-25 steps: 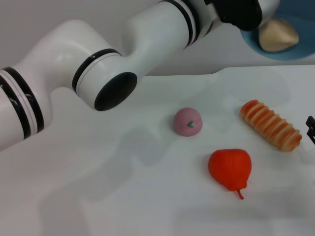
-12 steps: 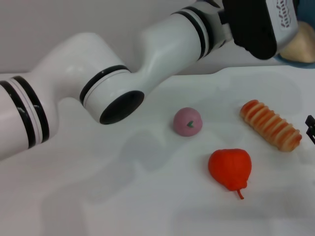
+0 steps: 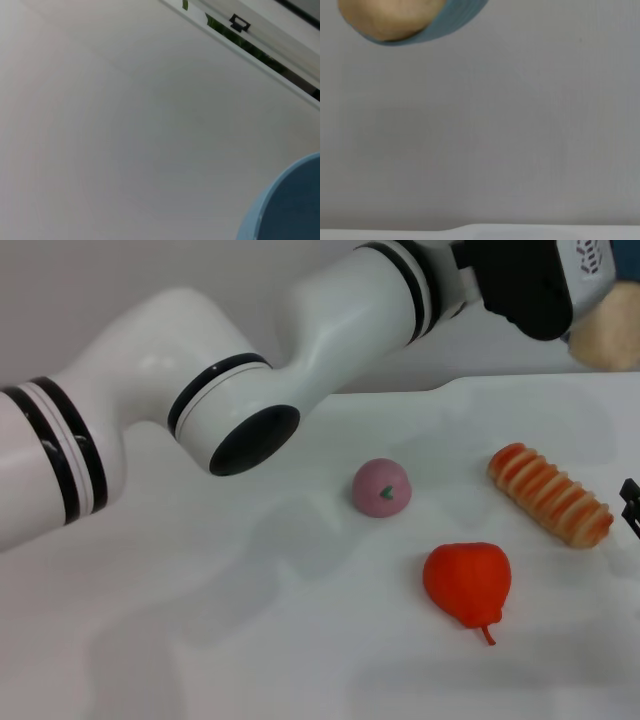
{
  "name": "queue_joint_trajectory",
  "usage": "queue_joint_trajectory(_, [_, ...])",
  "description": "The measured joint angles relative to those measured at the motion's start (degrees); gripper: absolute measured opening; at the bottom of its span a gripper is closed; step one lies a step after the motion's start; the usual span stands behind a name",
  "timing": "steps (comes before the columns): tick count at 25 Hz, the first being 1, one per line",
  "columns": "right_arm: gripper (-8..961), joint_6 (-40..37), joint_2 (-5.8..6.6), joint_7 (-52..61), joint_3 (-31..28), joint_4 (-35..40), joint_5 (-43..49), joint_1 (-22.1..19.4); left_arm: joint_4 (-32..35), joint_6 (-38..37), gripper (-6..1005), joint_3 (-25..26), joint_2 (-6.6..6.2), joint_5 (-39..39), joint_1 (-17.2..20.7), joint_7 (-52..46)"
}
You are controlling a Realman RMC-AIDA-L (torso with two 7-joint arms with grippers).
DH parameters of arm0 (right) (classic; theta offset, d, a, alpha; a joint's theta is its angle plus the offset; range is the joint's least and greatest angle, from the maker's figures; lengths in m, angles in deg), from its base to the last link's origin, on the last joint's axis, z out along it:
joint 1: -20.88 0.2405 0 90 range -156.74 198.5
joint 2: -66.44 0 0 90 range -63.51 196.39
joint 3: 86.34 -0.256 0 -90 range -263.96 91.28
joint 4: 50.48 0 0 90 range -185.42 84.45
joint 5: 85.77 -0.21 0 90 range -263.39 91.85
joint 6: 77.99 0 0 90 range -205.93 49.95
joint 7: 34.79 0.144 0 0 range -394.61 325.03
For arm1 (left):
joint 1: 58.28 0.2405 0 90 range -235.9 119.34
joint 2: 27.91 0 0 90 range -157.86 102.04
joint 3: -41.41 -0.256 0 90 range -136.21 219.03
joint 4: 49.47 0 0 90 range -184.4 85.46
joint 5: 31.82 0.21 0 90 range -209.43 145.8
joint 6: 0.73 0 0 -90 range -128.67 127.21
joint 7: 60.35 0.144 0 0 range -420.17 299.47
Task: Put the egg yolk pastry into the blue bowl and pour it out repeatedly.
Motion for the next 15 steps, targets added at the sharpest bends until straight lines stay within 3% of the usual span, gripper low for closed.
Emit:
queue_joint_trajectory(9, [523,0.1,0.0,0.0,0.0,0.0,0.0,0.1,0.0,2.3,-1,0.9,0.0,-0.1,-1.1,-0.3])
queue_joint_trajectory(15, [523,0.1,0.02,0.0,0.0,0.0,0.0,0.0,-0.6,12.1,0,6.4,0.01,-4.0,-1.6,-1.0])
